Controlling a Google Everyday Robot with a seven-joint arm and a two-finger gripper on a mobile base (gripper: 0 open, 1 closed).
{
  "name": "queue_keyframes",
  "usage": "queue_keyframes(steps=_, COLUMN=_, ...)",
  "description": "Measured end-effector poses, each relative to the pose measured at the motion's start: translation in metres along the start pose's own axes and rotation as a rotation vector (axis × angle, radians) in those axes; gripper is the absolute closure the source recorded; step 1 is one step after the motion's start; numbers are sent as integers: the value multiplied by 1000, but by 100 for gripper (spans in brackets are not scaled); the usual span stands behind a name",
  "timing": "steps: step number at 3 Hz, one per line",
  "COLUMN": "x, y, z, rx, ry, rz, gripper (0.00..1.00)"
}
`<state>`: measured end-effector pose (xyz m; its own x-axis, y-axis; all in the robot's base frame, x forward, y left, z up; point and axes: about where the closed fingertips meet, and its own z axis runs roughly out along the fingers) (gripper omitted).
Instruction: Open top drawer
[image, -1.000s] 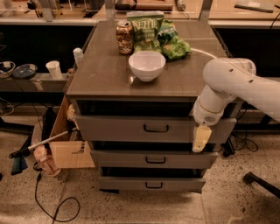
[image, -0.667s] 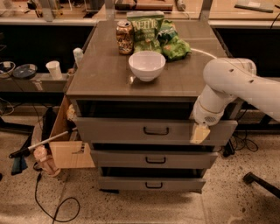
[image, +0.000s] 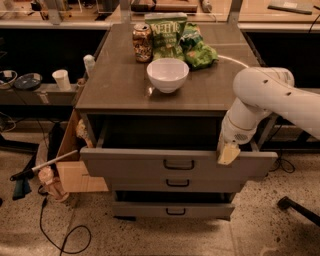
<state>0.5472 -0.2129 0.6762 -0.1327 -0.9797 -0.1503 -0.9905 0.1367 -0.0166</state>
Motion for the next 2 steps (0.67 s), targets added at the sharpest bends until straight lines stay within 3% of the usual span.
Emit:
queue_keyframes(steps=1, x=0, y=0, z=-1, rx=2, ry=0, rz=0, gripper=100)
queue_keyframes(steps=2, x=4, y=9, z=-2, rx=48, ry=-3, rz=23, gripper=100)
